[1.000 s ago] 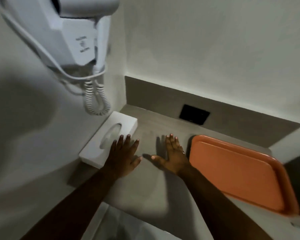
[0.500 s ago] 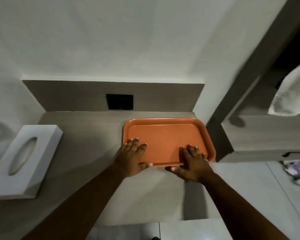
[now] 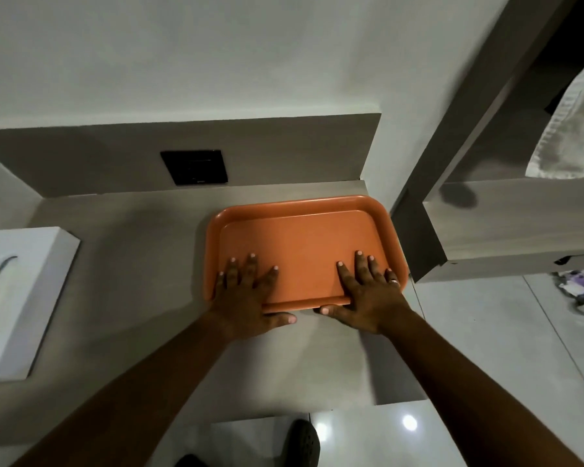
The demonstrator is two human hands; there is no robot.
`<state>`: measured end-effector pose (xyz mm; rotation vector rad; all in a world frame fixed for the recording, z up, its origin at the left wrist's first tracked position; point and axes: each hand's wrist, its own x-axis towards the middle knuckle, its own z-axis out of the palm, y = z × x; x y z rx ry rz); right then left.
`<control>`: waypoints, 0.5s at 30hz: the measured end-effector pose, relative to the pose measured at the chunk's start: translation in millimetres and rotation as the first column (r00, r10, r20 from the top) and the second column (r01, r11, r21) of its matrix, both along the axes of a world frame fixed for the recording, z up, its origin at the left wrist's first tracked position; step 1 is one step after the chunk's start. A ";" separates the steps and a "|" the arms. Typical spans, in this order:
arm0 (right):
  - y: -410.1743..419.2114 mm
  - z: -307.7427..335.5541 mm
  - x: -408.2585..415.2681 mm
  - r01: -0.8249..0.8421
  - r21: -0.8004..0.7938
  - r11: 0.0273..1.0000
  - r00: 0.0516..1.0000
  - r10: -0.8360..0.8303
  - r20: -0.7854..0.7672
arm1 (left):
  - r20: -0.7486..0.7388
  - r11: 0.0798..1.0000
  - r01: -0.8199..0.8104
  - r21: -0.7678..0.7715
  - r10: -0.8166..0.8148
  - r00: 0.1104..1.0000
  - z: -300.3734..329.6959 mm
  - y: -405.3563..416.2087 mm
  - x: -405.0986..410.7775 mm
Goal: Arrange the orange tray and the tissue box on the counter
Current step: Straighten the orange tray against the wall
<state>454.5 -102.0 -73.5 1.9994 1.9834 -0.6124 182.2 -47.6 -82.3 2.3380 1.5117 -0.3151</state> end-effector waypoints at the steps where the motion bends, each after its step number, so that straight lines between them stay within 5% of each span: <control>1: 1.1 -1.8 1.1 0.000 0.005 1.000 1.000 0.000 0.002 | -0.001 1.000 -0.001 -0.005 0.001 1.000 -0.5 0.6 0.6; 15: 64.0 -7.8 11.9 0.034 0.026 0.999 0.999 -0.033 -0.037 | -0.011 0.999 0.029 0.044 -0.029 1.000 -6.9 70.6 11.9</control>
